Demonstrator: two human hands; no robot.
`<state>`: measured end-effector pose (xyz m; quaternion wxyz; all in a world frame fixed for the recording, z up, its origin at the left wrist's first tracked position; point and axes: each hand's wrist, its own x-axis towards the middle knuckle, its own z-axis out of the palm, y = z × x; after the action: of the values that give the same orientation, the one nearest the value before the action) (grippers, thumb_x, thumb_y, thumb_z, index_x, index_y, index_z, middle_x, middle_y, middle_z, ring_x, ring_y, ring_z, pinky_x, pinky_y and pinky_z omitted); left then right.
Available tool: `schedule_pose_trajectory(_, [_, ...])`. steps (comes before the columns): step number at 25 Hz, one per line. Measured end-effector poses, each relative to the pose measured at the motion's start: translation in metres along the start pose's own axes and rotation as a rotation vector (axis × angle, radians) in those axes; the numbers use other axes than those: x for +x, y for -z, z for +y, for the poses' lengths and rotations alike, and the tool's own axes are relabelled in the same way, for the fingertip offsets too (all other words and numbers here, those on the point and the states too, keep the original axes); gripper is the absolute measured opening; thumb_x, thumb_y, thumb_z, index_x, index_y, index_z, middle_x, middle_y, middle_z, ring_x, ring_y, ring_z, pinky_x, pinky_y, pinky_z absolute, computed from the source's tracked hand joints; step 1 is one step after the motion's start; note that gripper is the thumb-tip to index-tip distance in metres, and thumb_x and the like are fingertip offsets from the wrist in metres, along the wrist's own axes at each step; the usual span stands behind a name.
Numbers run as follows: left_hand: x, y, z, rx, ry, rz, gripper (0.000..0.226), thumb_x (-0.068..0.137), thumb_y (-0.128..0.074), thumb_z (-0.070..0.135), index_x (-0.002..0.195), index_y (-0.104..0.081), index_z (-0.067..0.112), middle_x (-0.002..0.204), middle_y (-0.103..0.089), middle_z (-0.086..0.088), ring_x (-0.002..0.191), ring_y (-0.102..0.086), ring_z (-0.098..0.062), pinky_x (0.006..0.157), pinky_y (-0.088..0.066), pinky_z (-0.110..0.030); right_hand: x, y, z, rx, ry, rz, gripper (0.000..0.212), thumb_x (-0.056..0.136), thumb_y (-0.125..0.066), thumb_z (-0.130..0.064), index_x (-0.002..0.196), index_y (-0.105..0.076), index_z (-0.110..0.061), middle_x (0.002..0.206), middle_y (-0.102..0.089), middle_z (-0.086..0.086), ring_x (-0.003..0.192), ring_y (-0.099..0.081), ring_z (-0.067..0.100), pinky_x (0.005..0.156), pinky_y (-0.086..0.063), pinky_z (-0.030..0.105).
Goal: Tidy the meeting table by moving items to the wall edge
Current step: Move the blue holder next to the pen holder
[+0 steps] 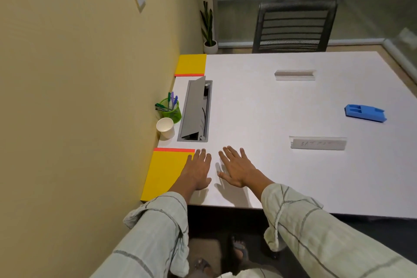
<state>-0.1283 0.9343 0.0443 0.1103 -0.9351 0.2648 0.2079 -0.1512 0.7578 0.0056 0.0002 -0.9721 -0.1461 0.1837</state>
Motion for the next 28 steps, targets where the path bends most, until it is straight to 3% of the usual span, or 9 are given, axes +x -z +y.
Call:
schedule_pose_trajectory(9, [0.021,0.02,0.007,-0.019,-0.098,0.053,0.078,0.096,-0.049,0.044,0.152,-0.01,0.006,0.162,-0.006,-0.018,0.149,-0.006,-0.036,0.119,-0.016,-0.053,-0.02,0.023,0.014,0.04,-0.143,0.033,0.076,0.1,-0.024,-0.057,0.156,-0.003,-0.011,0.165,-0.005,0.012,0.153,-0.001,0.028,0.121,-0.008,0.056])
schedule_pose_trajectory(16, [0.035,0.063,0.017,0.109,-0.252,0.163,0.077,0.097,-0.046,0.046,0.151,-0.011,0.005,0.161,-0.008,-0.018,0.149,-0.008,-0.035,0.118,-0.017,-0.053,-0.051,0.049,0.025,0.067,-0.317,0.119,0.075,0.101,-0.027,-0.055,0.156,-0.006,-0.01,0.165,-0.009,0.012,0.152,-0.005,0.027,0.12,-0.009,0.057])
schedule_pose_trajectory(28, [0.059,0.144,0.131,0.209,-0.475,0.285,0.075,0.097,-0.046,0.046,0.151,-0.013,0.005,0.161,-0.009,-0.018,0.148,-0.009,-0.036,0.118,-0.016,-0.054,-0.156,0.083,0.116,0.101,-0.615,0.226,0.074,0.1,-0.026,-0.057,0.157,-0.003,-0.014,0.165,-0.008,0.009,0.153,-0.002,0.026,0.121,-0.007,0.056])
